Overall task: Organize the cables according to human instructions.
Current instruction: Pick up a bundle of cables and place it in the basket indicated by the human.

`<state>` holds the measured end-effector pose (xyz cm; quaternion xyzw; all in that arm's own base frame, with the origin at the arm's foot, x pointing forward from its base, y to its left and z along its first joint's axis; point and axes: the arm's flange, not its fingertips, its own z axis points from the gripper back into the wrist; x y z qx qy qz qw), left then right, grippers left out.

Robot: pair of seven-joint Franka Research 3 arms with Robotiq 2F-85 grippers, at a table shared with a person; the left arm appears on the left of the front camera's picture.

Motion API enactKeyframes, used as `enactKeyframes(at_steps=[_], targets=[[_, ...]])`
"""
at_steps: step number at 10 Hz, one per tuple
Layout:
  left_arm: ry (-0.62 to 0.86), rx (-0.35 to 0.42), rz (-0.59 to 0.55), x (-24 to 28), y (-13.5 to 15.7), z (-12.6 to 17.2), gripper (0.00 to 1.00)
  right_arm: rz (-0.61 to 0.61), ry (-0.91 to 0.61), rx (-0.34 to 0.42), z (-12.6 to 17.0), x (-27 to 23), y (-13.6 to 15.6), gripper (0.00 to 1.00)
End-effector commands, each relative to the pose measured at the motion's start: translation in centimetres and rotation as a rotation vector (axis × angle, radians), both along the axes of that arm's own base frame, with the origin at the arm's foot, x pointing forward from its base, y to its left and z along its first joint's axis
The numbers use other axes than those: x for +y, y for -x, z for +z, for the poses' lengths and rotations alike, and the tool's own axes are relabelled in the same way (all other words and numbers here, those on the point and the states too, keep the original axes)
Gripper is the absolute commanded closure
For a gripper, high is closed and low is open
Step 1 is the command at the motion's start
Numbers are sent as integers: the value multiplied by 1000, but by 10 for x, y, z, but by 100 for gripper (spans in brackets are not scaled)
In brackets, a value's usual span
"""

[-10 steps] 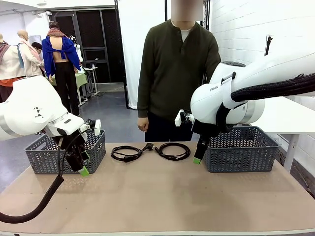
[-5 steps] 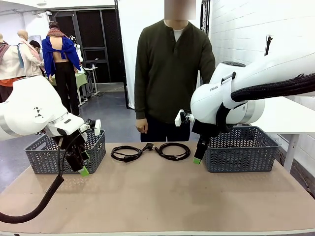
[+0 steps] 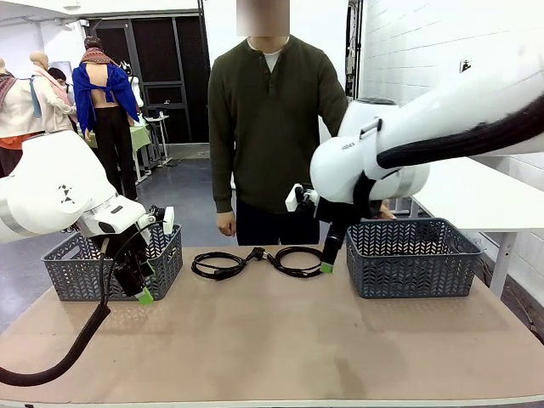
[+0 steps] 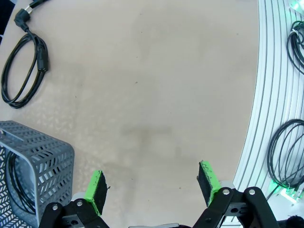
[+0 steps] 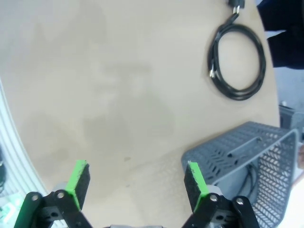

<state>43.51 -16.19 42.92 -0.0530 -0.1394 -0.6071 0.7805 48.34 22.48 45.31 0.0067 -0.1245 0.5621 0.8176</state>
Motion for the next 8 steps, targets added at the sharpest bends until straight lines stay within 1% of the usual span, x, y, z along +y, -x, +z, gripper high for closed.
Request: enactKeyframes(at_steps=[1, 2, 4, 5, 6, 8], targets=[[-6, 3, 2, 0, -1, 1, 0, -64, 27, 26, -4, 26, -38, 0], [-6, 3, 2, 0, -1, 1, 0, -82, 25, 21, -9, 36, -51, 0], [-6, 3, 2, 0, -1, 1, 0, -123, 10, -31, -23, 53, -76, 0], [-6, 3, 2, 0, -1, 1, 0, -146, 15, -45, -31, 60, -88, 0], [-6, 3, 2, 0, -1, 1, 0, -161, 35, -47, -40, 66, -101, 0], [-6, 3, 2, 0, -1, 1, 0, -171, 58, 0, -53, 71, -116, 0]])
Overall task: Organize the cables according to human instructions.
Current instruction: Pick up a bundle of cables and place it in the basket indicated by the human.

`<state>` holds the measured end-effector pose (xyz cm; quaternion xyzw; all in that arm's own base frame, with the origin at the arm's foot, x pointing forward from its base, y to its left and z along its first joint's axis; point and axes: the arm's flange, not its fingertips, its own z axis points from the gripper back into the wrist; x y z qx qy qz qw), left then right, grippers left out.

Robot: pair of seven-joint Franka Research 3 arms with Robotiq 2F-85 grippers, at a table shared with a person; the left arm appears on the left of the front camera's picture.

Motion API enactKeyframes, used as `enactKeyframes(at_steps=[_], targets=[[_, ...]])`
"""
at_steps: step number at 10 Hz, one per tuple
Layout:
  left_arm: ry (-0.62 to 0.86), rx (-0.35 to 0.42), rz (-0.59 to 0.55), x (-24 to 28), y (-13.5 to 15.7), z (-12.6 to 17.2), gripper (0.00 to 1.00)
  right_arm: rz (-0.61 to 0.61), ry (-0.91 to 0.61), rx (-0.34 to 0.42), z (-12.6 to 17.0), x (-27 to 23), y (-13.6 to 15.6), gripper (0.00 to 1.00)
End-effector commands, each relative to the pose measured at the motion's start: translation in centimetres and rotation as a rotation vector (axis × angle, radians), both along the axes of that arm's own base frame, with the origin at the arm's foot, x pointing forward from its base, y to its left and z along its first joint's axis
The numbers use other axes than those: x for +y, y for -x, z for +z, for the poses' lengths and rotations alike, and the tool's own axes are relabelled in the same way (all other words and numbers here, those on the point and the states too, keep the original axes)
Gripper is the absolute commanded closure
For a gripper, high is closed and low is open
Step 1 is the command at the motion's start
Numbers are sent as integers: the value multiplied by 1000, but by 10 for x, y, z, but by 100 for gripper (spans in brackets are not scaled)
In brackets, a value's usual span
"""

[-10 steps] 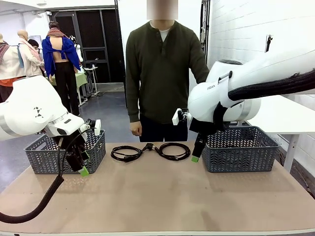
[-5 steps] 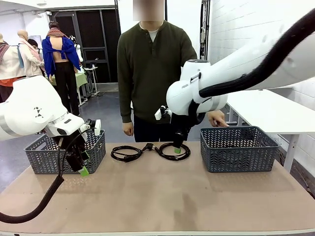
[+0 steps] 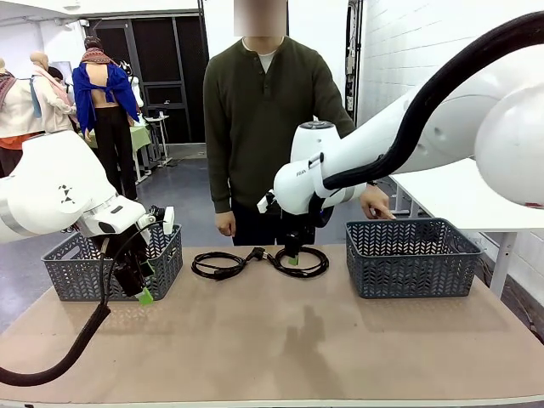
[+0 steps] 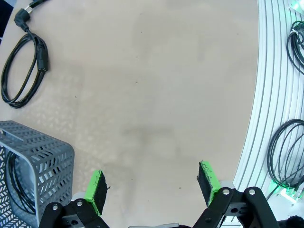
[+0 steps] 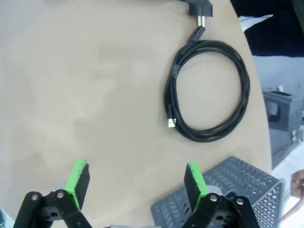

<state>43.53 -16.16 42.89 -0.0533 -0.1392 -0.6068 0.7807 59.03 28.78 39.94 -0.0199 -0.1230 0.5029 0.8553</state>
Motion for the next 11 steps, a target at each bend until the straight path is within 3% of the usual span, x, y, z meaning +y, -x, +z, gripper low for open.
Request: enactKeyframes(at_steps=[1, 7, 11], targets=[[-7, 2, 1, 0, 0, 2, 0, -20, 33, 26, -1, 10, -10, 0], [-7, 2, 1, 0, 0, 2, 0, -2, 8, 12, -6, 3, -6, 0], [-7, 2, 1, 0, 0, 2, 0, -33, -23, 80, -10, 11, -28, 0]])
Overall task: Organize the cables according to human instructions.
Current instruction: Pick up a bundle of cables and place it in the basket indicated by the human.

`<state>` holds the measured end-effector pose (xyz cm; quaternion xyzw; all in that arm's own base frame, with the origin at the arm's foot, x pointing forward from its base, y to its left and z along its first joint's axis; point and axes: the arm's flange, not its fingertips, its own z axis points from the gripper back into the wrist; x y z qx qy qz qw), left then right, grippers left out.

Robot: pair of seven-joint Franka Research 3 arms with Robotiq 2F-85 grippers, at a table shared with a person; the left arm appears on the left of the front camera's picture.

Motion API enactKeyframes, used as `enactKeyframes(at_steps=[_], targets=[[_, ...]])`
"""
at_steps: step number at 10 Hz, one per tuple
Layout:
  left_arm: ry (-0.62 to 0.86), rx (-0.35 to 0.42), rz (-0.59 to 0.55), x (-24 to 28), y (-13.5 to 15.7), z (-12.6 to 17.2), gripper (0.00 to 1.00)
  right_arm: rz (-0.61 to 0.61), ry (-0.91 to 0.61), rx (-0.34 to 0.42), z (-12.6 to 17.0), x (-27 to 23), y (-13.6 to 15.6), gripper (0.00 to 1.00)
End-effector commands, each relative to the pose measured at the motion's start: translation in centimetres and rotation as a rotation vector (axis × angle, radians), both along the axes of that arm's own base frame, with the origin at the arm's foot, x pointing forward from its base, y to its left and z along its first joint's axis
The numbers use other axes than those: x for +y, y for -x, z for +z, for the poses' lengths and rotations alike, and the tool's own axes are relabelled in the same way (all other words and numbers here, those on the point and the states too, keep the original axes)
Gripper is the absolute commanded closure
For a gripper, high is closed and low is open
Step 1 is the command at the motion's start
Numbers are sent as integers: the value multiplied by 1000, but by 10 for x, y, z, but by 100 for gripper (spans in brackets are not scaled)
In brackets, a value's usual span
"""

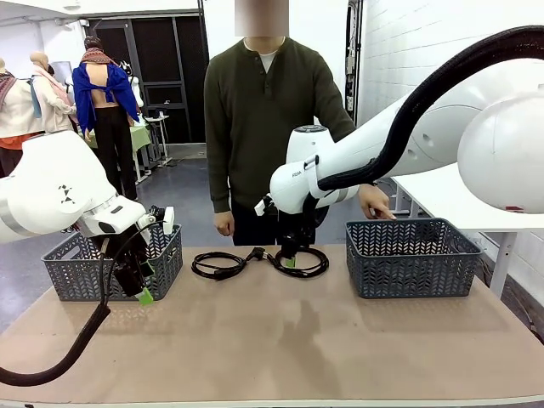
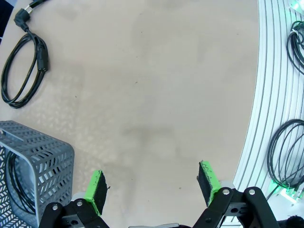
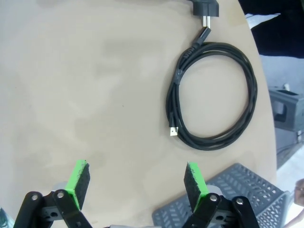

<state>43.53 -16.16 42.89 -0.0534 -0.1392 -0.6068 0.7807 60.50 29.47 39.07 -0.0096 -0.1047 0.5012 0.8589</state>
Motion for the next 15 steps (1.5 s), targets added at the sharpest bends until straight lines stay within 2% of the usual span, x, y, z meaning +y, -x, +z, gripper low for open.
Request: enactKeyframes(at_steps=[1, 10, 15], targets=[[-7, 2, 1, 0, 0, 2, 0, -36, -36, 57, -6, 7, -20, 0], [-7, 2, 1, 0, 0, 2, 0, 22, 0, 97, -49, 36, -85, 0], [-7, 2, 1, 0, 0, 2, 0, 42, 38, 110, -68, 37, -108, 0]])
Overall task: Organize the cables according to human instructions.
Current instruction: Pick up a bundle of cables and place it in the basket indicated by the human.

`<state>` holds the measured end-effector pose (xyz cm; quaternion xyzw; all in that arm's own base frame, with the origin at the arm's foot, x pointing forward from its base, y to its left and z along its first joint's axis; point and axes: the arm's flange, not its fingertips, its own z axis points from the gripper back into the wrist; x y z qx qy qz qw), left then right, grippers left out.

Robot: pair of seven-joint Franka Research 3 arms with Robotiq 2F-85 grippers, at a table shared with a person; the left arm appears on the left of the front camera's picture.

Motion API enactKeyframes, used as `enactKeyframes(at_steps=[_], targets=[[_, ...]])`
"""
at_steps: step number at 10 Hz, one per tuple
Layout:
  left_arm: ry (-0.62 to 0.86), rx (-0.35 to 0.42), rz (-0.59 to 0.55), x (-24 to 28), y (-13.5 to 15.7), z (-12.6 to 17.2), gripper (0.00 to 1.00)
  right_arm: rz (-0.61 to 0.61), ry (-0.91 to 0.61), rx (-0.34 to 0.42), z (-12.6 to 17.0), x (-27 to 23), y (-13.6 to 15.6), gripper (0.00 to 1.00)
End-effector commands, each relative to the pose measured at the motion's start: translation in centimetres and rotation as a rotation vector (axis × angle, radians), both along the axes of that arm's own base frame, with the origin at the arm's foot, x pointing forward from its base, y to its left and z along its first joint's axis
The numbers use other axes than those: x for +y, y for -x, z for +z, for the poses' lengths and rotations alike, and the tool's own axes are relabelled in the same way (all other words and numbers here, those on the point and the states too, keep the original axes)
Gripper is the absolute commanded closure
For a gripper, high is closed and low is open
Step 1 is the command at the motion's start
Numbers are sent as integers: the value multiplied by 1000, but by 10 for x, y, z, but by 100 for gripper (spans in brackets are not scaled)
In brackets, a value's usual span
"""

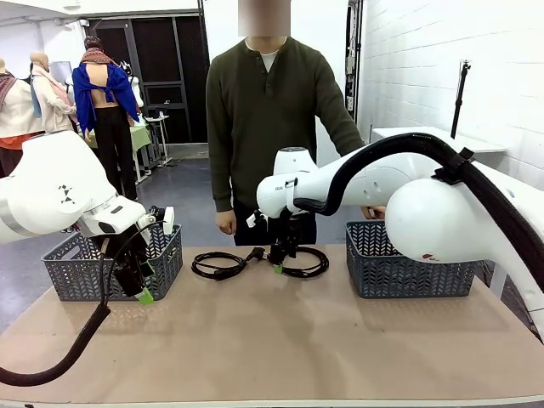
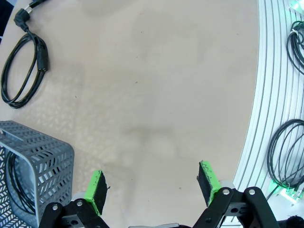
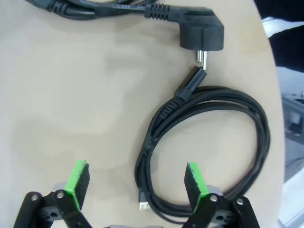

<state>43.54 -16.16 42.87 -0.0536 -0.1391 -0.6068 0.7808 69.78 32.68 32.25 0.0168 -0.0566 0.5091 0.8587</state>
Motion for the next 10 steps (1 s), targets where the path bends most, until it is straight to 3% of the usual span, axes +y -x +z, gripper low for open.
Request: enactKeyframes(at_steps=[1, 10], targets=[[-7, 1, 1, 0, 0, 2, 0, 34, 20, 9, -5, 4, -19, 0], [-7, 1, 1, 0, 0, 2, 0, 45, 15, -4, -25, 12, -35, 0]])
